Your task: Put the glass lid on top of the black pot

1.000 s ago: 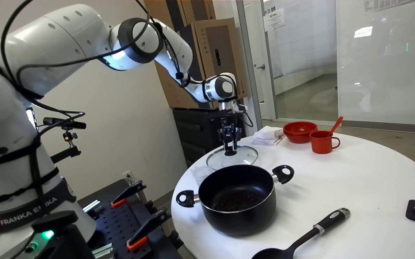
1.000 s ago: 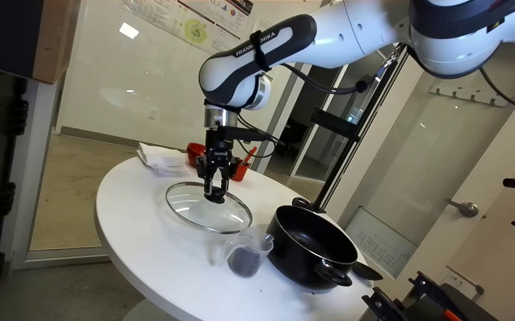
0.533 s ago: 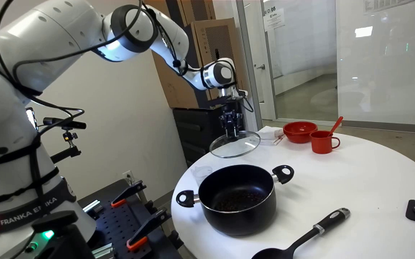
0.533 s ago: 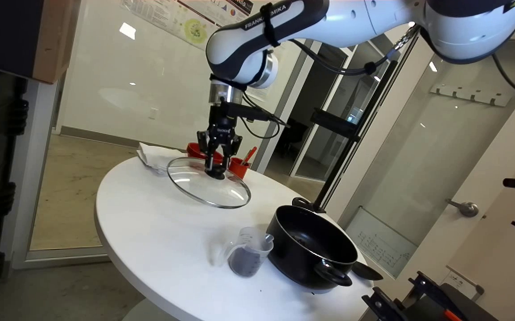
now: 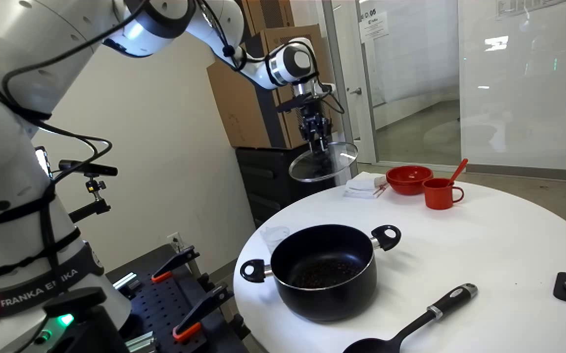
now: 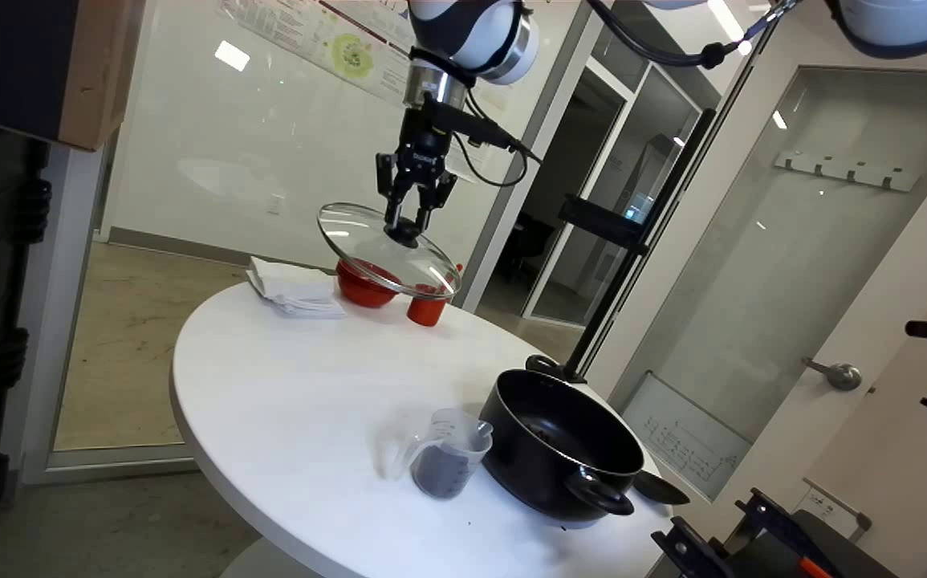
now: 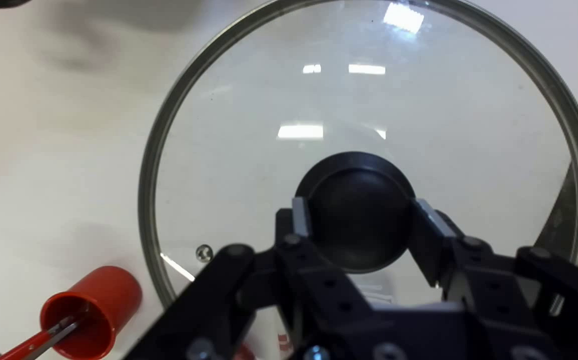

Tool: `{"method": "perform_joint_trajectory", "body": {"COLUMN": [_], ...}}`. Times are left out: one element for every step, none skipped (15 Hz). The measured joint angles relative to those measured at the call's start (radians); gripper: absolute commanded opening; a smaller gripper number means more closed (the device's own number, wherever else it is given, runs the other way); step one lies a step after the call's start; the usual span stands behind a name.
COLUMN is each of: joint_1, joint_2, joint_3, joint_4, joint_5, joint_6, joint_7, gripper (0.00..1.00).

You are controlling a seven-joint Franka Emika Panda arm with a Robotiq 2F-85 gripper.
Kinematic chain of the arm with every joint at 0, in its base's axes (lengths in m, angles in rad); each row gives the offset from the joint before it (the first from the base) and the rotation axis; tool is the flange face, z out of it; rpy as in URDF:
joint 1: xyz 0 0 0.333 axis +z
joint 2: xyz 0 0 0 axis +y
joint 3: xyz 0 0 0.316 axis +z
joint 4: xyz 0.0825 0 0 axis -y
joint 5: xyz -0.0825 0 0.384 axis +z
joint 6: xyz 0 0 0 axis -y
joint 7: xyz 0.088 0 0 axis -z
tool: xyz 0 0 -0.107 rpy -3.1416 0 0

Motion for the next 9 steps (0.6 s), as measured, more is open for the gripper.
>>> {"method": "perform_joint_trajectory", "body": {"joint_1": [-0.003,-0.007,-0.012,-0.017,-0.023,-0.030,-0.039,-0.046,-0.053], "joint_2": [-0.029,-0.056,-0.081,-0.104,-0.125,-0.144,-0.164,-0.184,-0.202], "joint_3": [-0.004,-0.008,-0.014,-0.021,-0.028,-0.033,-0.037,-0.041,-0.045], "joint_4": [-0.023,-0.050,-0.079,-0.110,-0.143,-0.177,-0.214,-0.252,-0.292], "joint_5": [0.000,-0.001,-0.001,-0.001,-0.002,-0.002,-0.002,-0.002,-0.003], "joint_6": [-0.005,-0.009,-0.011,-0.011,-0.011,-0.010,-0.010,-0.006,0.000], "joint_7": [0.000,0.001,0.004,0.008,0.013,0.017,0.021,0.026,0.033], "gripper": [0.25,0.25,0.25,0.25,0.25,0.25,0.25,0.25,0.25]}}
